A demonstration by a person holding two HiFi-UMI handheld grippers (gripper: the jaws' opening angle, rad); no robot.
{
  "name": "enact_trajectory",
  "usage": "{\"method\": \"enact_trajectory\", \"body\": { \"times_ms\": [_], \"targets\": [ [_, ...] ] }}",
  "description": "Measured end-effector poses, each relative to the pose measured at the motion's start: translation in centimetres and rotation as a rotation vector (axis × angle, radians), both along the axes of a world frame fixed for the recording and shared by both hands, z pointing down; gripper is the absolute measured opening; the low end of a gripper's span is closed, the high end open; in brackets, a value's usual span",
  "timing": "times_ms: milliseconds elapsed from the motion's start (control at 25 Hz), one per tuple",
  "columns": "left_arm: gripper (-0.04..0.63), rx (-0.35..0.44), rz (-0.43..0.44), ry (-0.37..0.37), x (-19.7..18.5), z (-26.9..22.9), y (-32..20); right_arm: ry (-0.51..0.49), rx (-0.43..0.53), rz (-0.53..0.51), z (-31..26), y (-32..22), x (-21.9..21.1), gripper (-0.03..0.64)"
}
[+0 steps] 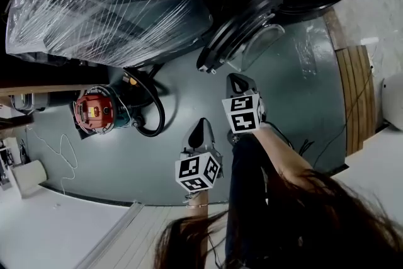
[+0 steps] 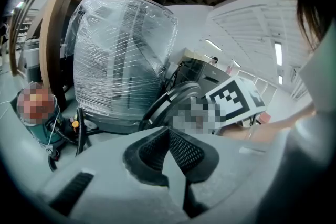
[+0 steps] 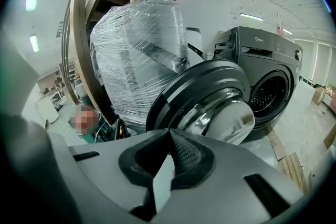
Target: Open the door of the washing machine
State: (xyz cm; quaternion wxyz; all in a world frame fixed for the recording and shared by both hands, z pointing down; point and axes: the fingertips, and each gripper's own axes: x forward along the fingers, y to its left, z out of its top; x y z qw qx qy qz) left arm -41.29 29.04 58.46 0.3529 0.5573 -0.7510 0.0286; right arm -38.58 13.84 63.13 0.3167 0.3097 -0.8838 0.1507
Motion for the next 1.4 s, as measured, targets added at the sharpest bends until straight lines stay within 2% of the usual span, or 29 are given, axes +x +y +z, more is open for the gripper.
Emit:
{"method": "enact_trajectory", "body": {
  "times_ms": [280,560,920,1160,1400],
  "targets": [
    [0.012,0.023,0.019,-0.031,2.6,-2.1,-0.8,0.010,-0.003,0.004,-1.5,0.6,4.2,0.002],
    [0.012,0.061,0.030,-0.044,5.9,-4.8,-1.8,0.012,0.042,0.007,-4.7,0.4,8.7,0.000],
    [0.012,0.092,0.092,-0.066,11.3,-8.2,-2.6,-0.023,0.040,0.039,-8.1,0.5,15.3,0.000],
    [0.012,0.124,0.151,-0.111,14.3,-11.4,-3.3,-0.053,0.085,0.048,-10.9,0.5,19.1,0.000],
    [0.012,0.161,0.212,-0.182,18.0,-15.5,-4.1,-0.093,0.188,0.054,-15.5,0.2,22.7,0.000]
  ]
}}
